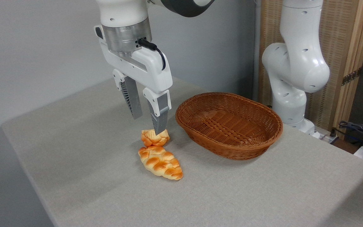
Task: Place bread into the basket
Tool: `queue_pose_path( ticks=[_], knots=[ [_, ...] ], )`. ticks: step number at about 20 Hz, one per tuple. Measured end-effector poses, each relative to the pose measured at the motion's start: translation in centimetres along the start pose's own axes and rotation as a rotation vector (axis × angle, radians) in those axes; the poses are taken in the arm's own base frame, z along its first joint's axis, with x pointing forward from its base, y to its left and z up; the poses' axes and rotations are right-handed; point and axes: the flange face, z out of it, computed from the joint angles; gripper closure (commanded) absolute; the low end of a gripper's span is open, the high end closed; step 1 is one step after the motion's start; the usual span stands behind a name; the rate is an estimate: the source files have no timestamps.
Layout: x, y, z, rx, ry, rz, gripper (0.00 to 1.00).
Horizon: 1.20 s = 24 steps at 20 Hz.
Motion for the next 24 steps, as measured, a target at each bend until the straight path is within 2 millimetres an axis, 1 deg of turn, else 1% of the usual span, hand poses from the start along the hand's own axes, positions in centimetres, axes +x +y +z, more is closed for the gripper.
queue_pose_path(
  ticks=[9, 24],
  knots=[
    [0.07, 0.39, 0.12, -0.011, -0.012, 0.007, 0.0],
    [0.06, 0.39, 0.12, -0.011, -0.012, 0.007, 0.0]
  ],
)
